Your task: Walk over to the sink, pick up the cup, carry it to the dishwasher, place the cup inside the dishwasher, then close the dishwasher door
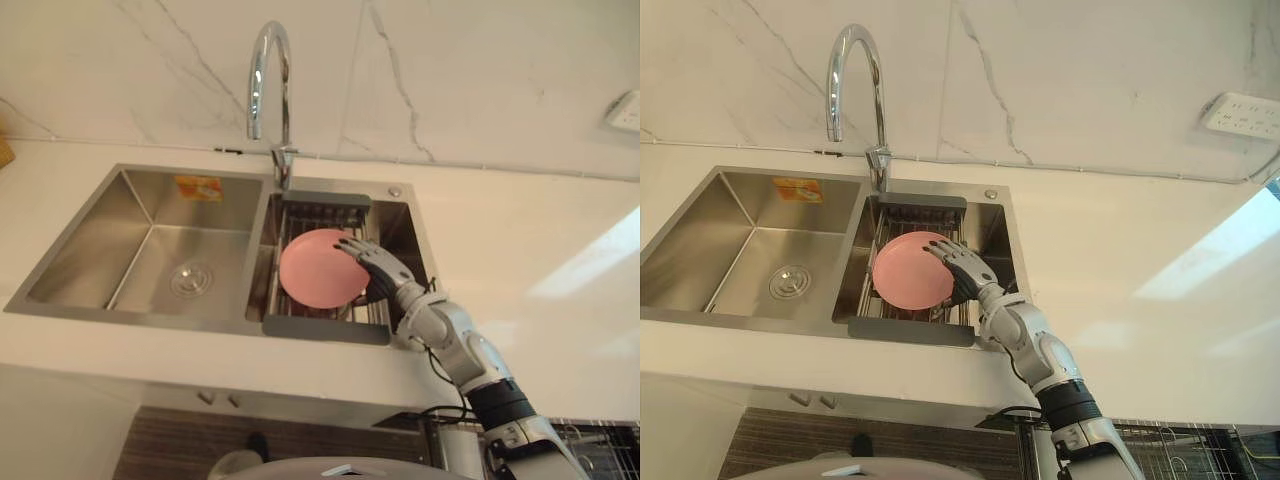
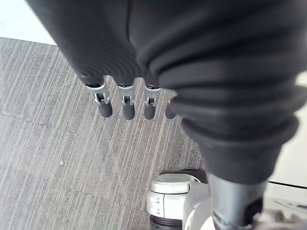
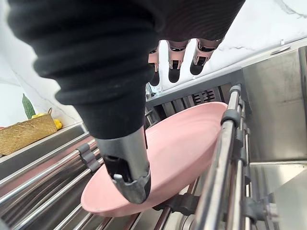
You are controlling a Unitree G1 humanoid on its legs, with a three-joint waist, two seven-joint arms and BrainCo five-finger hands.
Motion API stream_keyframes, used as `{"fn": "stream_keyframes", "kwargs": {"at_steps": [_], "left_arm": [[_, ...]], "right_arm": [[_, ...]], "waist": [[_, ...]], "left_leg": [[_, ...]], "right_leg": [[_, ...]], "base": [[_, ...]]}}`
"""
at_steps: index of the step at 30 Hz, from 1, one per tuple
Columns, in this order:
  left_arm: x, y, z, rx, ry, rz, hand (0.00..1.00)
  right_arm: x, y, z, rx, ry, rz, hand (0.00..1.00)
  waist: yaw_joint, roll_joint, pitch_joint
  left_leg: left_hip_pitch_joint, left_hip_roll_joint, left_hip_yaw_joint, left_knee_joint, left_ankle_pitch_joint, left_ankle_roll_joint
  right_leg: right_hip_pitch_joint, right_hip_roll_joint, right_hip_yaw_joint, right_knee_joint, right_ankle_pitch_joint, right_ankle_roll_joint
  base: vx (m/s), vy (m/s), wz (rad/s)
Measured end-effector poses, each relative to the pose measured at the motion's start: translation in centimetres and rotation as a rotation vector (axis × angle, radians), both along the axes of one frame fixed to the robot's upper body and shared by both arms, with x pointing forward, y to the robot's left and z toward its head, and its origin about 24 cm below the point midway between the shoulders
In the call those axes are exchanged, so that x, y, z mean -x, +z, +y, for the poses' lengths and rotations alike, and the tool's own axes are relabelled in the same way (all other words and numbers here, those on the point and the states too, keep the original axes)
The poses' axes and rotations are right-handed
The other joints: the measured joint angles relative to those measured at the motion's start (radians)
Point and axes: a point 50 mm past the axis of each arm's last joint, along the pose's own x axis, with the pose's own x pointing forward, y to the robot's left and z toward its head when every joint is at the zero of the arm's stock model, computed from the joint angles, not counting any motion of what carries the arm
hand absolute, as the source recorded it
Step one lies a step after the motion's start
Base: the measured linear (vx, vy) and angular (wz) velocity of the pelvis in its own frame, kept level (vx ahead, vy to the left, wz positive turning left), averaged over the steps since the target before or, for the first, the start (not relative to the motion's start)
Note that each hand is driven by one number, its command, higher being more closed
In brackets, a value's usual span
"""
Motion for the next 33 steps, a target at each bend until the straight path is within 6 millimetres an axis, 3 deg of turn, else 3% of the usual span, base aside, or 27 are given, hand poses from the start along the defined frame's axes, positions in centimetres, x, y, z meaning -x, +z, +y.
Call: {"fn": "stream_keyframes", "kwargs": {"at_steps": [5, 9, 27, 33], "left_arm": [[0.0, 0.0, 0.0, 0.000, 0.002, 0.000, 0.00], [0.0, 0.0, 0.0, 0.000, 0.002, 0.000, 0.00], [-0.1, 0.0, 0.0, 0.001, 0.001, -0.002, 0.00], [-0.1, 0.0, -0.1, 0.001, -0.001, -0.002, 0.00]], "right_arm": [[0.1, 1.7, -0.2, -0.006, 0.019, -0.056, 0.00], [0.2, 2.0, -0.4, 0.006, 0.036, -0.051, 0.00], [0.5, 1.5, 0.0, 0.062, 0.093, 0.012, 0.00], [0.9, 0.2, 1.0, 0.140, 0.130, 0.037, 0.00]], "waist": [[-0.005, 0.000, 0.000], [-0.007, 0.000, 0.000], [-0.009, 0.007, 0.004], [-0.007, 0.007, 0.004]], "left_leg": [[0.000, 0.000, 0.004, 0.000, 0.000, 0.000], [0.001, 0.001, 0.009, 0.000, 0.000, 0.000], [0.004, 0.003, 0.026, 0.000, -0.002, 0.000], [0.004, 0.003, 0.023, 0.000, -0.002, 0.000]], "right_leg": [[-0.003, 0.000, 0.011, 0.001, 0.000, 0.000], [-0.007, 0.000, 0.018, 0.004, 0.000, 0.000], [-0.013, 0.000, 0.032, 0.004, 0.001, 0.000], [-0.011, 0.000, 0.018, 0.004, 0.001, 0.000]], "base": [[0.00, 0.000, -0.02], [-0.01, 0.007, -0.04], [0.00, 0.003, -0.02], [0.00, 0.000, 0.01]]}}
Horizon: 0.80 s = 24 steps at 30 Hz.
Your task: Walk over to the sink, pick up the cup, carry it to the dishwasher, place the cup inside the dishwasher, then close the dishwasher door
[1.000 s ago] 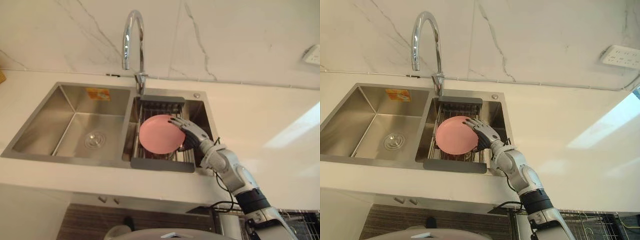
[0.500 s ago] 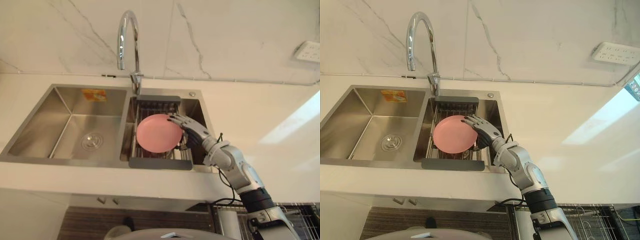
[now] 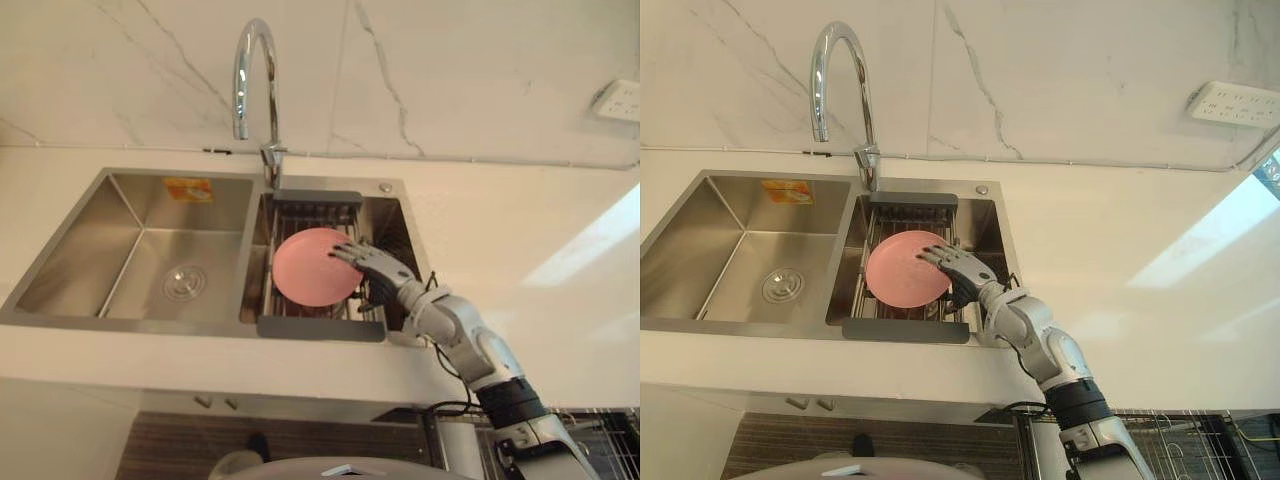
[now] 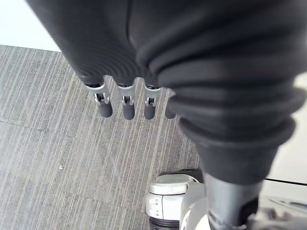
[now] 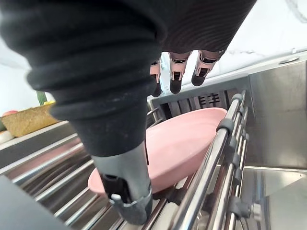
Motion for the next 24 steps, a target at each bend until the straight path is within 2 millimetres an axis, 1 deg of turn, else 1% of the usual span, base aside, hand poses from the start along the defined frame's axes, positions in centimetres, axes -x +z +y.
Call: {"fn": "stream_keyframes", "kwargs": {"at_steps": [2, 5, 10, 14, 16, 18, 21, 24], "left_arm": [[-0.1, 0.0, 0.0, 0.000, -0.001, -0.001, 0.00], [-0.2, 0.0, 0.0, 0.002, -0.002, -0.004, 0.00], [-0.2, 0.0, 0.0, 0.002, -0.001, -0.003, 0.00], [-0.2, 0.0, 0.0, 0.004, -0.002, -0.005, 0.00], [-0.2, 0.0, 0.0, 0.004, -0.002, -0.004, 0.00], [-0.2, 0.0, 0.0, 0.003, -0.003, -0.005, 0.00], [-0.2, 0.0, 0.1, 0.002, -0.005, -0.004, 0.00], [0.1, 0.0, 0.3, -0.005, -0.009, 0.008, 0.00]], "right_arm": [[0.1, -0.5, 0.3, 0.005, 0.011, 0.015, 0.00], [0.0, -1.2, 0.0, 0.025, -0.009, 0.032, 0.00], [0.3, -1.7, 0.7, 0.049, 0.025, 0.046, 0.00], [0.1, -2.3, 0.4, 0.067, 0.013, 0.064, 0.00], [0.1, -2.4, 0.7, 0.115, 0.022, 0.043, 0.00], [0.1, -3.0, 1.1, 0.196, 0.025, -0.004, 0.00], [-0.3, -3.3, 1.1, 0.251, 0.012, -0.052, 0.00], [-0.8, -3.8, 1.2, 0.291, -0.022, -0.096, 0.00]], "waist": [[0.002, 0.000, 0.000], [0.007, 0.000, 0.000], [0.008, -0.001, -0.001], [0.012, -0.003, -0.002], [0.013, -0.004, -0.002], [0.015, -0.005, -0.003], [0.017, -0.007, -0.004], [0.022, -0.019, -0.012]], "left_leg": [[0.000, -0.001, -0.005, 0.000, 0.000, 0.000], [-0.002, -0.003, -0.016, 0.000, 0.001, 0.002], [-0.003, -0.005, -0.021, 0.000, 0.002, 0.003], [-0.003, -0.007, -0.024, 0.000, 0.004, 0.003], [-0.003, -0.006, -0.024, 0.000, 0.004, 0.004], [-0.003, -0.007, -0.025, 0.000, 0.004, 0.004], [-0.003, -0.007, -0.025, 0.000, 0.005, 0.004], [-0.001, -0.008, -0.031, 0.000, 0.005, 0.004]], "right_leg": [[0.003, 0.000, -0.005, 0.000, 0.000, 0.000], [0.004, -0.001, -0.008, 0.000, 0.000, 0.000], [0.007, -0.003, -0.018, 0.000, 0.000, 0.000], [0.011, -0.004, -0.027, 0.000, 0.000, 0.001], [0.011, -0.004, -0.027, 0.000, 0.000, 0.001], [0.011, -0.004, -0.027, 0.000, 0.000, 0.001], [0.012, -0.004, -0.028, 0.000, 0.000, 0.001], [0.017, -0.004, -0.033, -0.001, 0.000, 0.001]], "base": [[0.00, 0.002, 0.06], [0.00, 0.007, 0.07], [0.00, 0.005, 0.03], [0.00, 0.005, 0.05], [0.00, 0.000, 0.00], [0.00, 0.000, 0.00], [0.00, 0.002, 0.01], [0.01, 0.004, 0.05]]}}
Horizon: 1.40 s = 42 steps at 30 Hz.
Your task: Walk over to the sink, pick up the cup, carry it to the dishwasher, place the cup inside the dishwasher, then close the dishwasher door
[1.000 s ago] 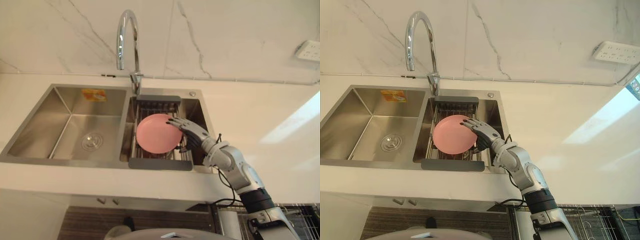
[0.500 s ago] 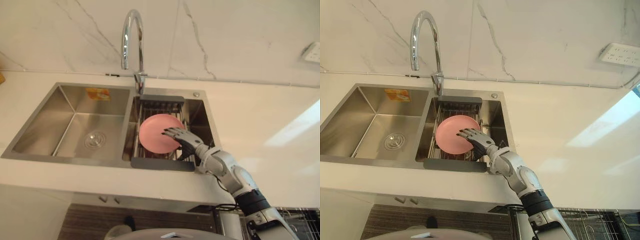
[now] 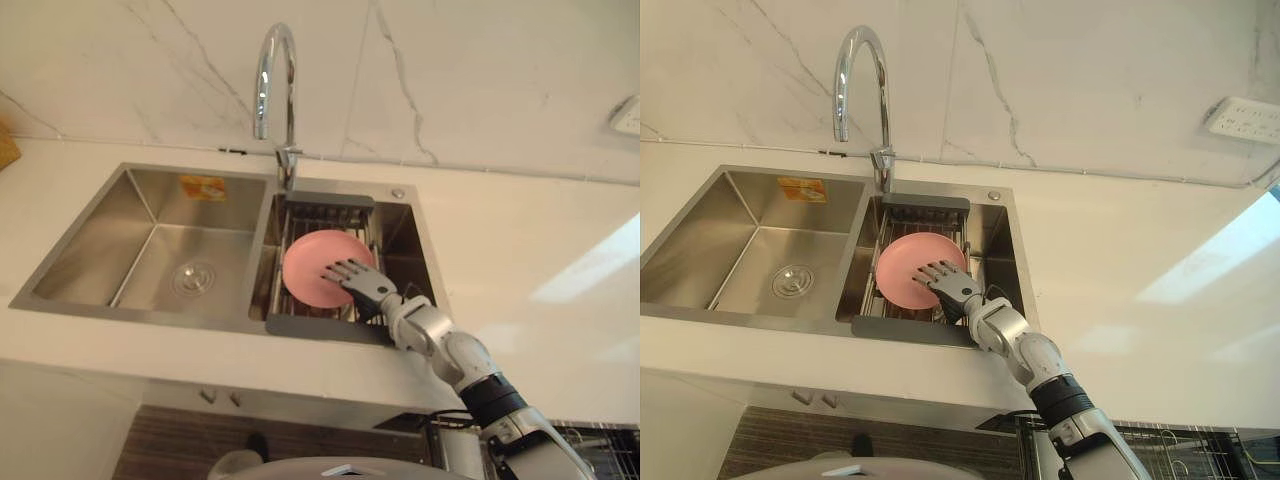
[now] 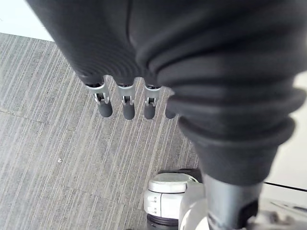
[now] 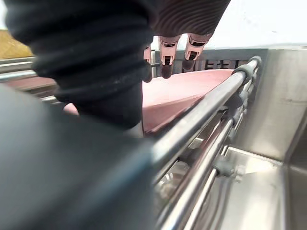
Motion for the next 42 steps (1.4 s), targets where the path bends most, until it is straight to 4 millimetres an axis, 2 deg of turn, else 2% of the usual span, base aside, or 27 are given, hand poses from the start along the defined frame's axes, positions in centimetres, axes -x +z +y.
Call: {"fn": "stream_keyframes", "kwargs": {"at_steps": [2, 8, 9, 14, 26, 42], "left_arm": [[0.0, 0.1, 0.3, -0.007, -0.006, 0.001, 0.00], [-0.1, 0.0, 0.2, -0.003, -0.028, 0.004, 0.00], [-0.1, 0.0, 0.2, 0.000, -0.033, 0.004, 0.00], [-0.3, 0.1, 0.3, -0.002, -0.040, -0.001, 0.00], [-0.5, 0.1, 0.3, -0.002, -0.055, -0.010, 0.00], [-0.9, 0.1, 0.4, -0.018, -0.101, -0.037, 0.00]], "right_arm": [[-0.6, -0.3, -0.3, 0.015, -0.040, -0.030, 0.00], [-1.8, -0.7, -1.5, 0.060, -0.126, -0.100, 0.00], [-2.1, -0.9, -1.7, 0.077, -0.143, -0.117, 1.00], [-2.1, -1.9, -2.4, 0.092, -0.173, -0.122, 1.00], [-2.0, -2.4, -2.9, 0.017, -0.159, -0.219, 1.00], [-1.7, -1.1, -3.2, -0.105, -0.096, -0.395, 1.00]], "waist": [[0.005, -0.007, -0.004], [0.016, -0.007, -0.004], [0.017, -0.008, -0.004], [0.032, -0.016, 0.000], [0.034, -0.015, 0.006], [0.035, -0.006, 0.025]], "left_leg": [[0.000, -0.002, -0.012, 0.000, 0.000, 0.000], [-0.002, -0.009, -0.022, 0.000, -0.002, -0.003], [-0.004, -0.011, -0.024, 0.000, -0.002, -0.003], [-0.004, -0.018, -0.038, 0.000, -0.003, -0.002], [-0.004, -0.025, -0.060, 0.000, 0.002, 0.010], [-0.004, -0.025, -0.065, 0.000, 0.002, 0.009]], "right_leg": [[0.003, 0.000, -0.005, 0.000, 0.000, 0.000], [0.008, -0.009, -0.021, 0.000, -0.011, 0.003], [0.008, -0.011, -0.025, 0.001, -0.013, 0.006], [0.015, -0.015, -0.032, 0.002, -0.014, 0.008], [0.022, -0.019, -0.059, 0.016, -0.020, 0.015], [0.022, -0.020, -0.060, 0.020, -0.024, 0.017]], "base": [[-0.01, 0.006, 0.08], [-0.03, 0.028, 0.09], [-0.02, 0.030, 0.10], [0.03, 0.014, 0.09], [0.03, -0.009, 0.04], [0.00, 0.000, 0.00]]}}
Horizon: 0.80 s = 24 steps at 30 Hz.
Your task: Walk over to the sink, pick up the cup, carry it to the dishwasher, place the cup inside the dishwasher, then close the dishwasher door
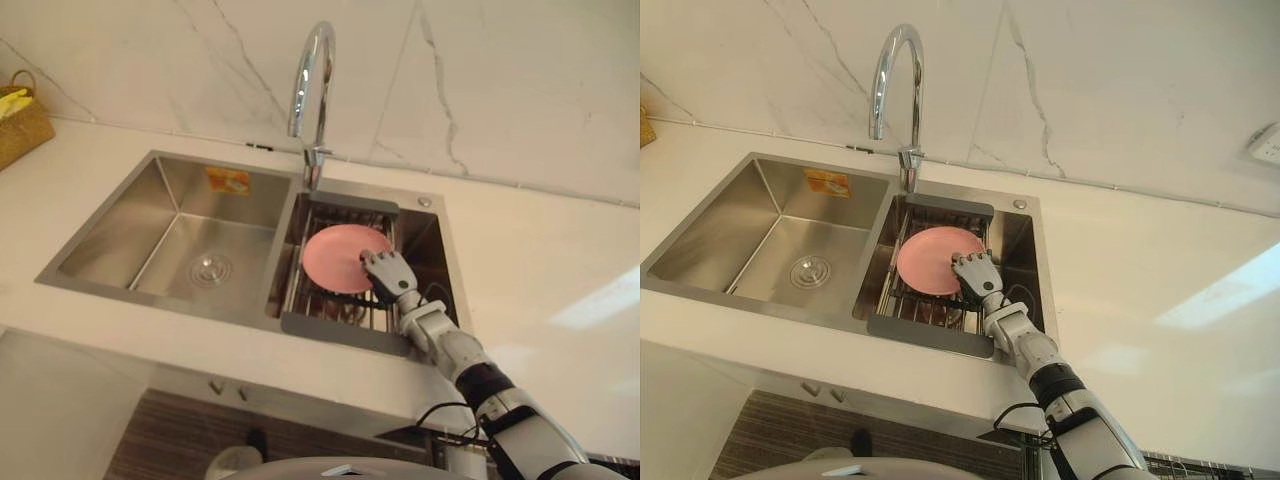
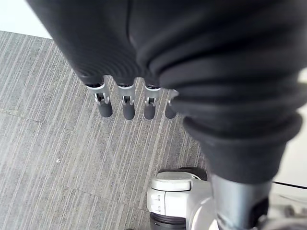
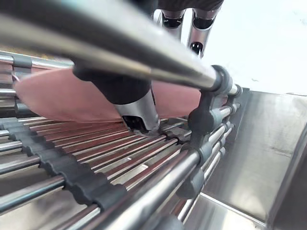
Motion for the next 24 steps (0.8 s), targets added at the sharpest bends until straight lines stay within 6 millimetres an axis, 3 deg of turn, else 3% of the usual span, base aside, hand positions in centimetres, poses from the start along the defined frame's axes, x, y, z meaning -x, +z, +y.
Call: {"fn": "stream_keyframes", "kwargs": {"at_steps": [6, 10, 19, 24], "left_arm": [[-0.2, 0.0, -0.2, 0.005, 0.012, -0.012, 0.00], [-0.2, 0.0, -0.2, 0.008, 0.016, -0.015, 0.00], [-0.2, 0.0, -0.3, 0.013, 0.017, -0.016, 0.00], [-0.1, -0.1, -0.4, 0.020, 0.018, -0.016, 0.00]], "right_arm": [[-0.6, 1.2, -0.1, 0.023, 0.037, -0.036, 1.00], [-0.9, 3.2, 0.3, 0.024, 0.101, -0.108, 1.00], [-1.5, 4.3, 1.0, 0.023, 0.145, -0.133, 1.00], [-1.3, 6.0, 0.9, 0.046, 0.182, -0.199, 1.00]], "waist": [[0.000, 0.014, 0.014], [0.000, 0.016, 0.015], [-0.002, 0.023, 0.019], [-0.003, 0.027, 0.022]], "left_leg": [[-0.001, 0.000, 0.000, 0.000, 0.000, 0.000], [-0.005, 0.000, 0.000, 0.000, 0.000, 0.000], [-0.005, 0.000, 0.000, 0.000, 0.002, 0.002], [-0.008, -0.002, 0.000, 0.000, 0.004, 0.004]], "right_leg": [[-0.001, 0.001, -0.001, -0.001, 0.000, 0.000], [-0.003, 0.001, -0.002, -0.005, 0.001, 0.001], [-0.004, 0.000, -0.001, -0.005, 0.003, 0.002], [-0.005, -0.001, 0.003, -0.007, 0.004, 0.003]], "base": [[0.00, 0.000, 0.00], [0.00, 0.000, 0.00], [0.00, 0.000, 0.00], [0.00, 0.000, 0.00]]}}
